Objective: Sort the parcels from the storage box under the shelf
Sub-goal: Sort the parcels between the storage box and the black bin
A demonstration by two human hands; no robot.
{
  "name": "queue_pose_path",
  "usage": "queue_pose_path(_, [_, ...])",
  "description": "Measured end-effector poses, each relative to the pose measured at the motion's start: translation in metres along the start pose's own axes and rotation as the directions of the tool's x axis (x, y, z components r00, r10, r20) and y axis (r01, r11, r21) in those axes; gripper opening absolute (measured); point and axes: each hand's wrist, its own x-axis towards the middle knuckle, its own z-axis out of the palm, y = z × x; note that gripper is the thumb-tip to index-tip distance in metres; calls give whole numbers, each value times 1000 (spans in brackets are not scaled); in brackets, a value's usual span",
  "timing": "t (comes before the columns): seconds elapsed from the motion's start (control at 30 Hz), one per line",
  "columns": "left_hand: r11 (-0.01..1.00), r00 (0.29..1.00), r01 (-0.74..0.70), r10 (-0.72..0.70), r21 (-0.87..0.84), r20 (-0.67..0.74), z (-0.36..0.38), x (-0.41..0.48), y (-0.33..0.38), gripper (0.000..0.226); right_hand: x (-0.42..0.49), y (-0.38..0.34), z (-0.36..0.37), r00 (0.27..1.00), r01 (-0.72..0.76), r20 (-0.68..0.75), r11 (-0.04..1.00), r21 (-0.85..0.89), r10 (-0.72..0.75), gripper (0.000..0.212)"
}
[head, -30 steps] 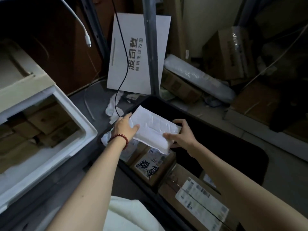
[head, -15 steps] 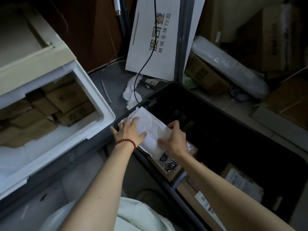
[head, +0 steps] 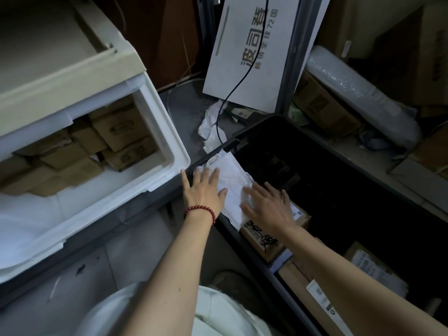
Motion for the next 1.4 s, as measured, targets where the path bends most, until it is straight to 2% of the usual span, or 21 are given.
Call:
queue_pose_path(0.1, [999, 998, -31, 29, -18, -63, -3, -10, -8, 64, -3, -5, -7, 998, 6, -69, 996, -88, -12, 61])
queue_pose_path(0.23, [993, 990, -30, 13, -116, -139, -11, -28, -17, 64, -12, -21, -24, 988, 50, -141, 992, -115, -66, 64])
queue_pose_path(0.37, [982, 983, 30, -62, -188, -170, -23, -55, -27, 64, -28, -42, -41, 976, 127, -160, 981, -145, -150, 67])
queue_pose_path(0.5, [967, 978, 126, -159, -222, -137, -47, -82, -52, 64, -48, -69, -61, 957, 196, -180, 962, -188, -230, 69])
queue_pose_path(0.7, [942, 950, 231, -272, -245, -151, -90, -142, -122, 67, -70, -146, -93, 916, 299, -247, 948, -108, -317, 66])
queue_pose_path(0.9, [852, 875, 428, -474, -300, -98, -102, -226, -198, 69, -95, -240, -100, 876, 452, -194, 892, 9, -442, 66])
queue_pose_path(1.1, [735, 791, 576, -612, -358, 14, -98, -290, -254, 70, -115, -296, -78, 856, 514, -74, 858, 16, -512, 73])
queue_pose_path(1.2, [715, 795, 568, -605, -408, 46, -99, -291, -253, 70, -117, -303, -66, 856, 516, -44, 857, 20, -514, 74])
queue_pose_path(1.3, [739, 824, 512, -567, -438, 5, -94, -282, -242, 71, -111, -302, -54, 859, 511, -41, 859, 34, -510, 75])
queue_pose_path(1.4, [741, 817, 507, -576, -441, -27, -73, -275, -235, 72, -100, -299, -47, 856, 515, -13, 856, -39, -516, 79])
